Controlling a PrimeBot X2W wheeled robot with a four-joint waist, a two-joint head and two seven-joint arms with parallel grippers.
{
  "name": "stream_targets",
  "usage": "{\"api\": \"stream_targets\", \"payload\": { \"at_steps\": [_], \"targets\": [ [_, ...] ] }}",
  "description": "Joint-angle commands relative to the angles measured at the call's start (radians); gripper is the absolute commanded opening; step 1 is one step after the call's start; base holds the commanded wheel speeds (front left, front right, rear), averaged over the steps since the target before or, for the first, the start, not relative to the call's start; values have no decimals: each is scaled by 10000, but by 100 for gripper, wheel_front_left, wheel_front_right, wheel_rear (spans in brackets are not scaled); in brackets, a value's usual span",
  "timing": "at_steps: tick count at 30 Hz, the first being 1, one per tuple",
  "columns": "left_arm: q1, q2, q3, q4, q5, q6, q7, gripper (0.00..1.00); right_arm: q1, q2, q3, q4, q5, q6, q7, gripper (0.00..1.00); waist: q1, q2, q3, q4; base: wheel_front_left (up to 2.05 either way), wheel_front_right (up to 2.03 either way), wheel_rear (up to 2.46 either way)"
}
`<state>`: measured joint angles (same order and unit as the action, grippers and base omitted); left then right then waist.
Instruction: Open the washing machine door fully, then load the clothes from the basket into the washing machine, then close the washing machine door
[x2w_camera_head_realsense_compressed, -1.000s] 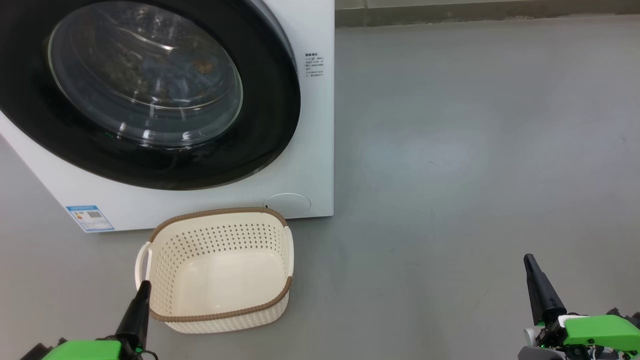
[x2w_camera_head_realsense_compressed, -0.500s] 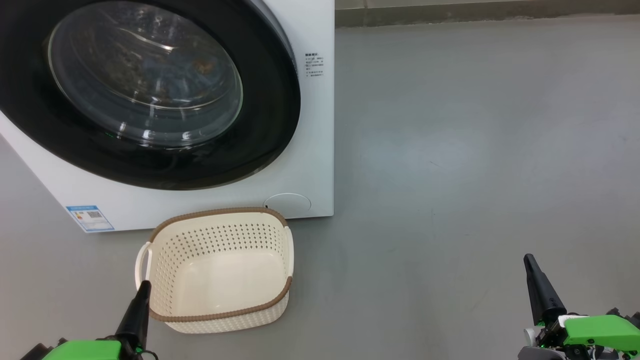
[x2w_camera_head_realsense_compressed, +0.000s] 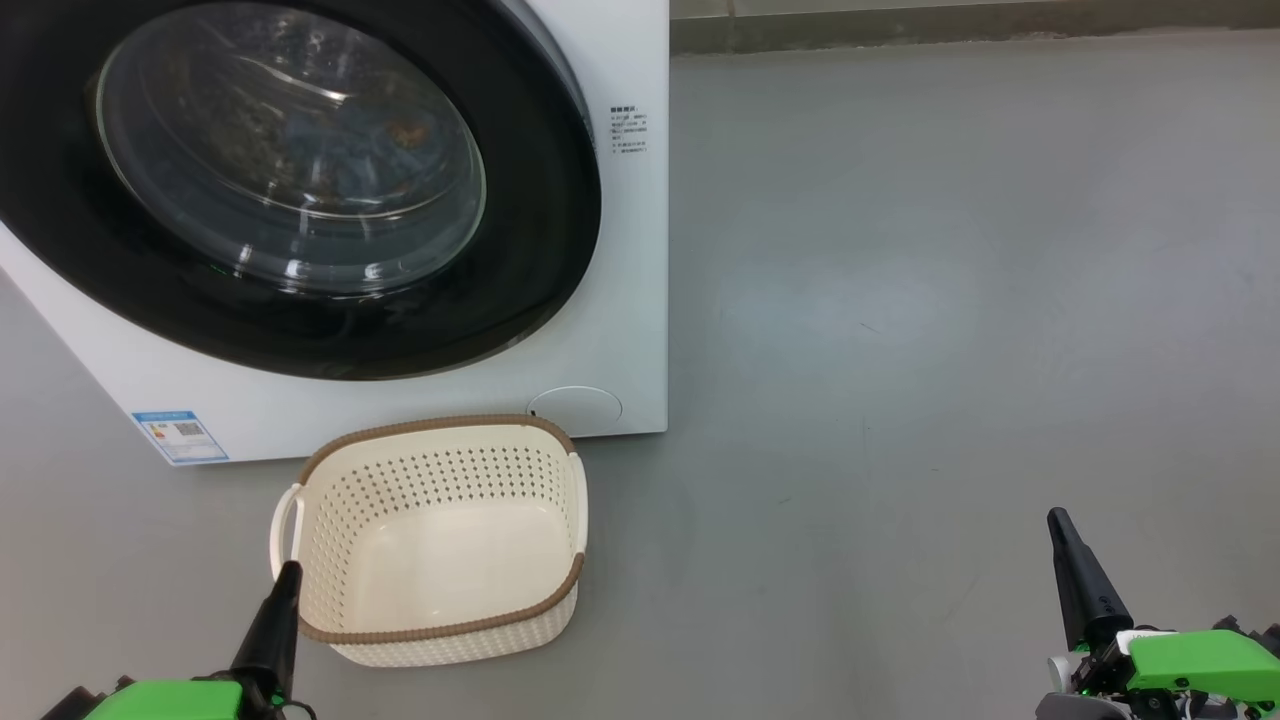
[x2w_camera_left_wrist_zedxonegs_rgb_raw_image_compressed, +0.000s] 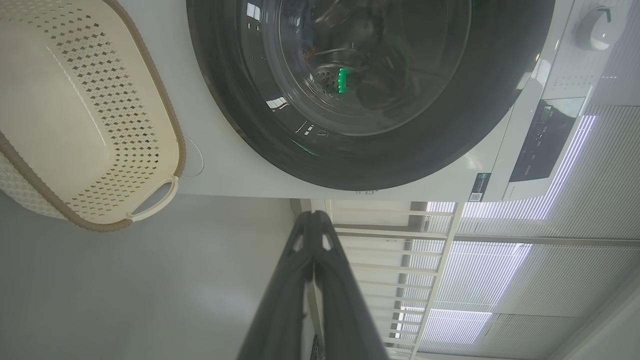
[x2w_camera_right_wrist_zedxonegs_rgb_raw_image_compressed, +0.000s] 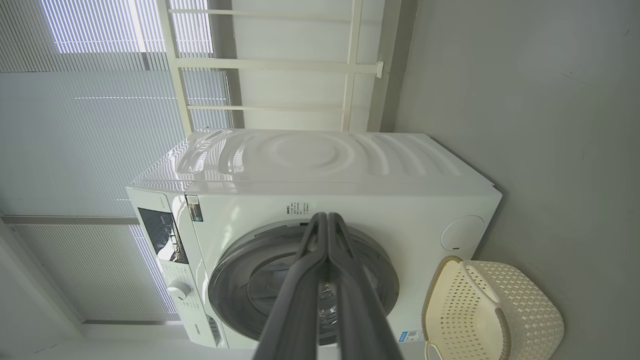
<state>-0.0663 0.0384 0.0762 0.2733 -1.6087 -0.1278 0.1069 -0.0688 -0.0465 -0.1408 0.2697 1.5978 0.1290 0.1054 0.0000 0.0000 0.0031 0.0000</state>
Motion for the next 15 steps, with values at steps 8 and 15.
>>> {"api": "stream_targets", "payload": {
  "at_steps": [8, 15],
  "targets": [
    [-416, 138, 357, -283, -14, -29, 48, 0, -391, -37, 271, -249, 109, 17, 78, 0, 0, 0, 0, 0, 0, 0, 0],
    [-416, 136, 361, -283, -11, -29, 51, 0, -391, -37, 271, -249, 110, 17, 78, 0, 0, 0, 0, 0, 0, 0, 0]
  ]
}}
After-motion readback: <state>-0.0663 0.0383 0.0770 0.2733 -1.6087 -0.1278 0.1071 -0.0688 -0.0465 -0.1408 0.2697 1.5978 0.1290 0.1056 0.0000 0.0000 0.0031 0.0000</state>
